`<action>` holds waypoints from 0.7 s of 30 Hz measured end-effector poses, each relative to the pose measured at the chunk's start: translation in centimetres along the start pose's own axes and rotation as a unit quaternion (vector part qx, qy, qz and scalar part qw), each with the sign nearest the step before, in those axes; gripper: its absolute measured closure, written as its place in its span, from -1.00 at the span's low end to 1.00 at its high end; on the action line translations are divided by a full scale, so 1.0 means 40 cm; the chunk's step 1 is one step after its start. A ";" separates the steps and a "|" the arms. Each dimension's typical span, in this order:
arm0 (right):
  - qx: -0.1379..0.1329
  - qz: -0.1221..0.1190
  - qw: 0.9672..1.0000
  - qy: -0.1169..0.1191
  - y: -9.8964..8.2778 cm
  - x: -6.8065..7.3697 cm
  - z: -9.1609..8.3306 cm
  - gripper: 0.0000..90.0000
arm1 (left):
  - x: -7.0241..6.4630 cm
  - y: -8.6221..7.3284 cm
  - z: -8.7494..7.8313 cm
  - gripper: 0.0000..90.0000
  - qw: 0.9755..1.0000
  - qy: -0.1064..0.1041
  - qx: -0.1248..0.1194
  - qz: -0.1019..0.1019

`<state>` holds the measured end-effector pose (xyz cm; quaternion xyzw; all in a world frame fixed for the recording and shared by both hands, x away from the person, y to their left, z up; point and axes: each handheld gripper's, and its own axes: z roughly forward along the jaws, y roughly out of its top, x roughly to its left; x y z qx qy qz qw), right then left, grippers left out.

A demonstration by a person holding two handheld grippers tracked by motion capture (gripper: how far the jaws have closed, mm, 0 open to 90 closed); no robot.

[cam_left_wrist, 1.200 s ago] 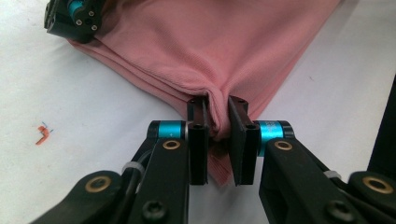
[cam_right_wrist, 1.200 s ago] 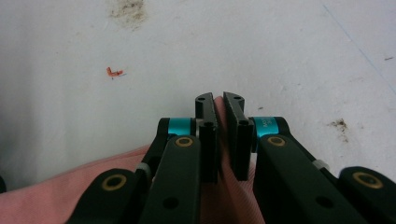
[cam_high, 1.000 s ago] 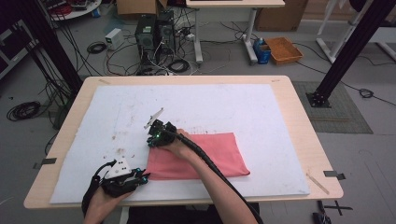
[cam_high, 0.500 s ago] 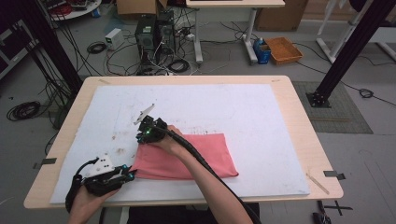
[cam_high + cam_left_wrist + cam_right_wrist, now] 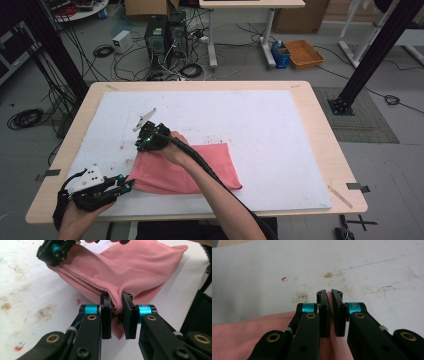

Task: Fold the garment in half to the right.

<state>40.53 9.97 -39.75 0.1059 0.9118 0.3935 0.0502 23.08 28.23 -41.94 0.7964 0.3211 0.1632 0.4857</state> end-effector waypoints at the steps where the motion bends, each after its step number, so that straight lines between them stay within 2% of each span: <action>1: -0.003 -0.002 1.000 -0.001 -0.004 -0.001 -0.006 0.90 | -0.004 0.002 0.006 0.76 1.000 -0.004 -0.005 -0.001; 8: -0.011 -0.003 1.000 -0.004 -0.039 -0.019 -0.078 0.90 | -0.047 0.029 0.063 0.76 0.999 -0.031 -0.036 -0.006; 13: -0.012 -0.008 1.000 -0.017 -0.070 -0.034 -0.137 0.90 | -0.087 0.064 0.124 0.76 0.998 -0.045 -0.040 0.004; 21: -0.012 0.010 0.999 -0.033 -0.148 -0.069 -0.217 0.90 | -0.146 0.117 0.222 0.76 0.997 -0.060 -0.034 0.019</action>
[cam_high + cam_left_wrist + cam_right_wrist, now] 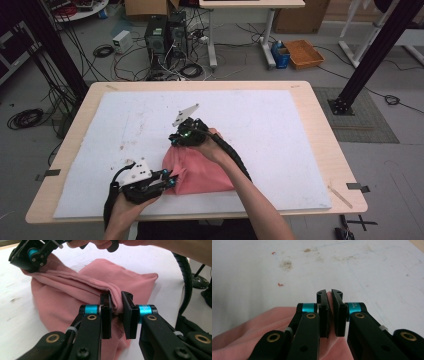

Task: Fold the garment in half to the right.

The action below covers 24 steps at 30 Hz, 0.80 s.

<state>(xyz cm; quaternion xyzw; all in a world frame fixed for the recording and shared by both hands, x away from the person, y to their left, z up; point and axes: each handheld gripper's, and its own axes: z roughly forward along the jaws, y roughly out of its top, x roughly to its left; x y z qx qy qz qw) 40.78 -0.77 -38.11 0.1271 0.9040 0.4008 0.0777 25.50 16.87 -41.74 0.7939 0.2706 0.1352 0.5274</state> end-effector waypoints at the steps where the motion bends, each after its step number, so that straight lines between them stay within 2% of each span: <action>1: 0.002 0.003 1.000 -0.001 -0.008 -0.004 -0.008 0.90 | -0.005 0.006 0.013 0.76 1.000 -0.001 0.000 0.002; 4: 0.004 0.007 1.000 -0.011 -0.034 -0.017 -0.027 0.90 | -0.020 0.022 0.051 0.76 1.000 -0.004 0.011 0.012; 7: 0.000 0.013 1.000 -0.015 -0.060 -0.027 -0.048 0.90 | -0.036 0.033 0.083 0.76 1.000 -0.011 0.010 0.013; 14: 0.000 0.019 0.999 -0.029 -0.112 -0.035 -0.099 0.90 | -0.073 0.052 0.141 0.75 0.999 -0.024 0.017 0.023; 17: 0.001 0.025 0.999 -0.040 -0.141 -0.041 -0.123 0.90 | -0.083 0.057 0.166 0.75 0.999 -0.034 0.016 0.020; 21: 0.001 0.039 0.998 -0.045 -0.174 -0.053 -0.147 0.90 | -0.103 0.064 0.203 0.75 0.999 -0.032 0.028 0.030; 24: 0.003 0.040 0.998 -0.048 -0.190 -0.058 -0.154 0.90 | -0.118 0.069 0.229 0.75 0.998 -0.030 0.036 0.039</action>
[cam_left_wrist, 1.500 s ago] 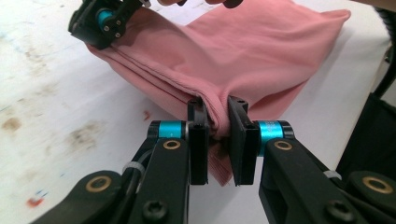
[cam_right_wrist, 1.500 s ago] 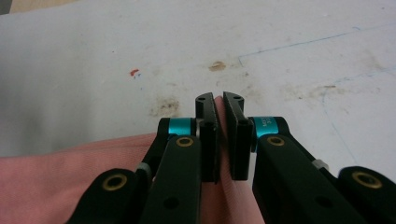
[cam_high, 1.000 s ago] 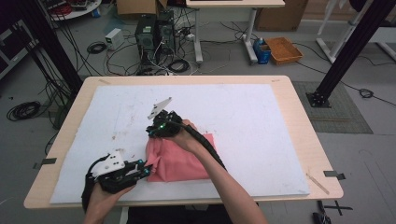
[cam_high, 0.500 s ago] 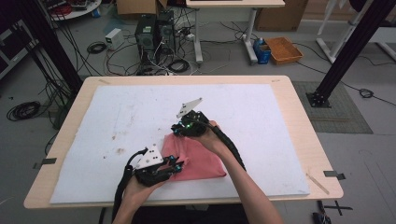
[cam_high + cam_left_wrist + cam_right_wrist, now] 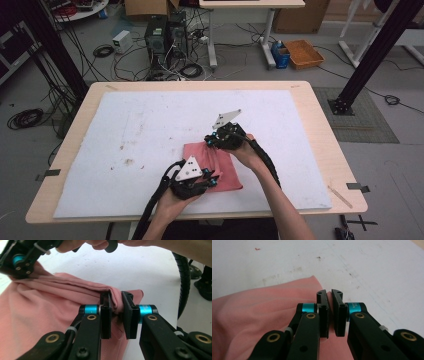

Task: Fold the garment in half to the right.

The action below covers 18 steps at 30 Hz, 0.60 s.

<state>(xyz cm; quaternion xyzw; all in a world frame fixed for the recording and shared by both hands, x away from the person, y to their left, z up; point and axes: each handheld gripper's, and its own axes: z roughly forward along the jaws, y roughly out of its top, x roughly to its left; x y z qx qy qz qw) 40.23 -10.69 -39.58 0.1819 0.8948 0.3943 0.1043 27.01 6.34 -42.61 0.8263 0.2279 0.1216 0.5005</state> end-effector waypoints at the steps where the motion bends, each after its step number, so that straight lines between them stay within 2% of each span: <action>1: 0.001 0.002 1.000 0.000 -0.004 -0.001 -0.002 0.90 | -0.004 0.002 0.007 0.75 1.000 0.000 0.002 0.001; 8: 0.000 0.004 1.000 -0.010 -0.026 -0.006 -0.021 0.90 | -0.016 0.016 0.032 0.75 1.000 -0.006 0.008 0.004; 12: 0.001 0.011 1.000 -0.017 -0.043 -0.014 -0.030 0.89 | -0.015 0.018 0.054 0.75 1.000 -0.011 0.020 0.002; 18: 0.027 0.023 0.999 -0.035 -0.073 -0.029 -0.015 0.80 | -0.020 0.012 0.093 0.70 0.999 -0.009 0.045 -0.002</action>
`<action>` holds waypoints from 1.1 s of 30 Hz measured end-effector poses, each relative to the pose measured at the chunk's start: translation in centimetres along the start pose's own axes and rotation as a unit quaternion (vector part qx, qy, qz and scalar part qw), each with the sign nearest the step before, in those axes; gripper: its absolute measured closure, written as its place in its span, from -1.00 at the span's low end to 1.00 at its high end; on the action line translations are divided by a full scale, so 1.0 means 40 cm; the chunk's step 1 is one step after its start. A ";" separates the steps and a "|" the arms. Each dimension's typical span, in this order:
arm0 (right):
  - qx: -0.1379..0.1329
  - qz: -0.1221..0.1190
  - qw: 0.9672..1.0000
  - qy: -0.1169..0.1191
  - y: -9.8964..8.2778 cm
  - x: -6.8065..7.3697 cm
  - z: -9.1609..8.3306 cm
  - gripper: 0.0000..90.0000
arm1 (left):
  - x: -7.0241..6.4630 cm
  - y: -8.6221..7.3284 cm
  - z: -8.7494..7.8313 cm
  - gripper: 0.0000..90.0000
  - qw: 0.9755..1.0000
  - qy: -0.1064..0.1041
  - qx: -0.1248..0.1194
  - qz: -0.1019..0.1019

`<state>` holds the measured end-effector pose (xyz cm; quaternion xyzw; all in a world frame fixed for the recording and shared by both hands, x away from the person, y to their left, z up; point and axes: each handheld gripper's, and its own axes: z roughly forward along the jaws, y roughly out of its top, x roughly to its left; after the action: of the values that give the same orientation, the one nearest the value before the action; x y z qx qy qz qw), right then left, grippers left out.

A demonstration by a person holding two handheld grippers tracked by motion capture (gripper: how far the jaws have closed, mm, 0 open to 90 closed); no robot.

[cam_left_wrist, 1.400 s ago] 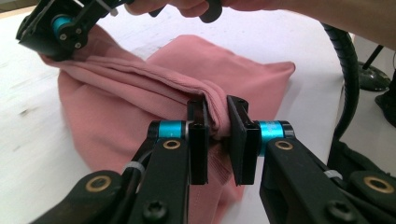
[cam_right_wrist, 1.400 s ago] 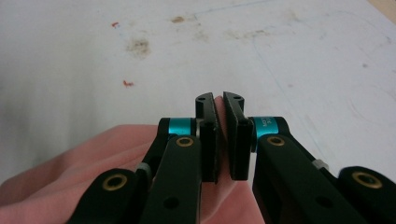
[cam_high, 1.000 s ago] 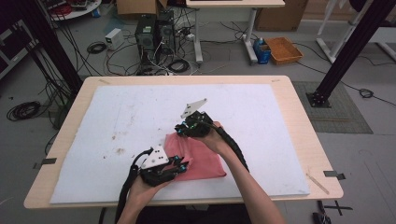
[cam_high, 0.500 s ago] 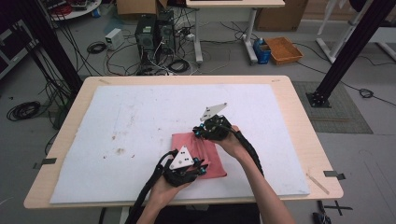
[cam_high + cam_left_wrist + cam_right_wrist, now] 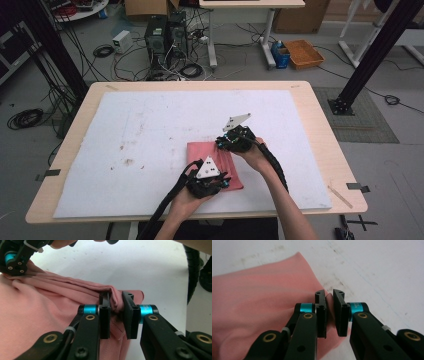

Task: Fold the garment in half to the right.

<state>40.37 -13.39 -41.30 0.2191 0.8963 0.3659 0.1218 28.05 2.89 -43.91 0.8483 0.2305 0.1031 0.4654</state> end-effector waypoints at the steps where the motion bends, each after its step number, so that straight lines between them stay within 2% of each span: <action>1: 0.000 0.002 1.000 -0.004 -0.004 -0.001 0.002 0.79 | -0.001 0.000 0.003 0.68 1.000 0.000 0.002 0.001; 6: -0.001 0.010 1.000 -0.010 -0.013 -0.007 -0.002 0.72 | -0.012 0.005 0.015 0.53 1.000 -0.009 0.003 -0.001; 11: 0.001 0.020 0.999 -0.035 -0.022 -0.015 -0.009 0.67 | -0.030 0.010 0.034 0.42 1.000 -0.029 0.005 0.009; 15: -0.001 0.031 0.999 -0.039 -0.032 -0.024 -0.013 0.62 | -0.036 0.013 0.037 0.37 0.999 -0.033 0.002 0.016; 18: -0.002 0.043 0.998 -0.051 -0.039 -0.032 -0.020 0.54 | -0.037 0.017 0.023 0.29 1.000 -0.024 -0.010 0.015; 20: -0.005 0.051 0.997 -0.056 -0.045 -0.039 -0.027 0.52 | -0.035 0.018 0.017 0.25 1.000 -0.018 -0.010 0.016; 24: -0.015 0.065 0.995 -0.070 -0.053 -0.048 -0.043 0.42 | -0.030 0.020 0.014 0.19 1.000 -0.014 -0.019 0.015; 26: -0.023 0.075 0.994 -0.079 -0.054 -0.051 -0.055 0.40 | -0.031 0.024 0.019 0.17 0.999 -0.022 -0.027 0.017; 29: -0.046 0.074 0.994 -0.068 -0.047 -0.043 -0.068 0.38 | -0.042 0.031 0.042 0.14 0.999 -0.033 -0.014 0.025; 33: -0.054 0.066 0.995 -0.049 -0.040 -0.028 -0.060 0.28 | -0.054 0.029 0.068 0.12 0.999 -0.042 -0.003 0.028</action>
<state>39.96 -16.41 -40.69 0.2881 0.8516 0.4102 0.1532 27.58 -0.73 -44.32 0.8568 0.1865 0.0812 0.4738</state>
